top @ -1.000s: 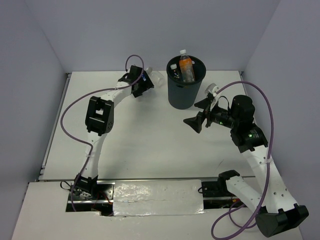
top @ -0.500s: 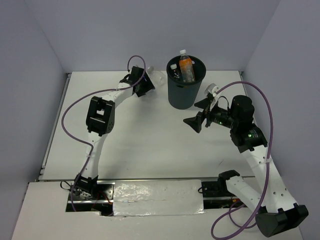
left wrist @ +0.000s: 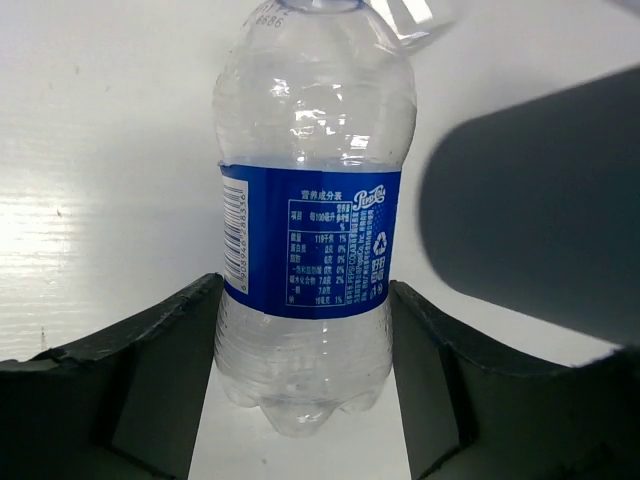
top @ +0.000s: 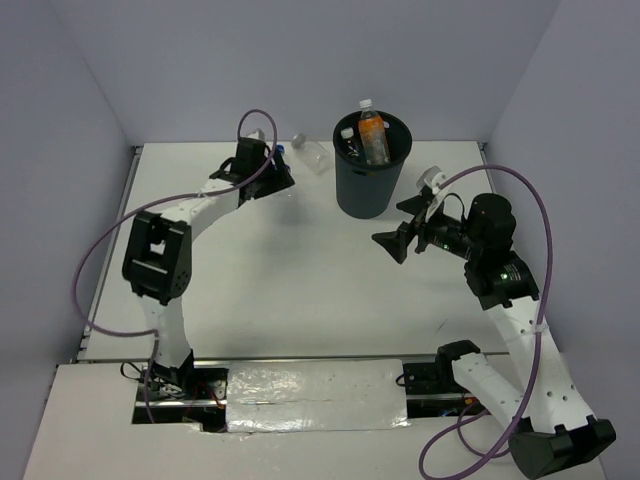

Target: Put the plastic bottles in the bin

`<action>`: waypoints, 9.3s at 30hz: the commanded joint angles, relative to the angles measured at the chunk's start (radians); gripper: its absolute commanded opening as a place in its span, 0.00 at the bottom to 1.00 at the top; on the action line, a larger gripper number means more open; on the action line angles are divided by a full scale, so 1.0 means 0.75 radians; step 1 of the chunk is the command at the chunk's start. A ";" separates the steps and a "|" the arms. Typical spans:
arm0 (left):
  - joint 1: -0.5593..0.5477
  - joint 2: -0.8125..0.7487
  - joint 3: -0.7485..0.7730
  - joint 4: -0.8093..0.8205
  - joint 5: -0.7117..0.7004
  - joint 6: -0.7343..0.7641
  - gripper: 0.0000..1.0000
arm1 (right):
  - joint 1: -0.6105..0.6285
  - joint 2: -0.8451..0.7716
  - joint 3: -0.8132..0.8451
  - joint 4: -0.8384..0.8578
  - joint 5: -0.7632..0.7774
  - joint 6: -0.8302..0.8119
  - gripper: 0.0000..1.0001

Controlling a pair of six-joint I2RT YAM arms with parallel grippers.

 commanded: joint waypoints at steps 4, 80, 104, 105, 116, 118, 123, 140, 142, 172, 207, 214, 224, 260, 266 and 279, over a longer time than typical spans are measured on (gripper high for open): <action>-0.058 -0.373 -0.169 0.331 0.108 0.181 0.15 | -0.053 -0.081 -0.011 0.101 0.032 0.014 1.00; -0.380 -0.125 0.356 0.646 -0.319 0.302 0.99 | -0.159 -0.077 -0.056 0.138 -0.084 0.057 1.00; 0.052 0.580 0.679 0.317 0.157 -0.392 1.00 | -0.159 0.006 -0.046 0.109 -0.086 0.032 1.00; 0.052 0.608 0.687 0.325 0.161 -0.402 0.99 | -0.157 0.006 -0.044 0.109 -0.090 0.030 1.00; 0.054 0.758 0.747 0.485 0.216 -0.654 0.99 | -0.157 0.017 -0.044 0.099 -0.111 0.024 1.00; 0.054 0.768 0.757 0.456 0.192 -0.680 0.99 | -0.157 0.017 -0.046 0.101 -0.115 0.024 1.00; 0.052 0.770 0.743 0.454 0.129 -0.705 0.99 | -0.157 0.021 -0.048 0.101 -0.123 0.024 1.00; 0.048 0.919 0.878 0.478 0.096 -0.842 0.99 | -0.157 0.039 -0.054 0.105 -0.127 0.028 1.00; 0.048 0.929 0.882 0.486 0.098 -0.848 0.99 | -0.157 0.041 -0.054 0.105 -0.127 0.028 1.00; 0.046 0.956 0.931 0.450 0.088 -0.801 0.96 | -0.157 0.070 -0.048 0.093 -0.129 0.018 1.00; 0.077 0.277 0.291 0.930 0.441 -0.300 0.07 | -0.272 -0.026 -0.050 0.111 -0.139 0.034 1.00; 0.048 0.069 0.221 0.904 0.456 -0.163 0.07 | -0.314 -0.037 -0.052 0.117 -0.144 0.042 1.00; -0.154 -0.071 0.315 0.738 0.335 0.211 0.09 | -0.331 -0.032 -0.058 0.126 -0.139 0.049 1.00; -0.320 0.220 0.812 0.433 0.063 0.369 0.99 | -0.364 -0.034 -0.069 0.134 -0.142 0.053 1.00; -0.322 0.128 0.773 0.409 0.039 0.385 0.99 | -0.386 -0.032 -0.069 0.136 -0.146 0.055 1.00; -0.322 -0.299 0.444 0.339 -0.043 0.457 1.00 | -0.491 -0.030 -0.071 0.138 -0.166 0.061 1.00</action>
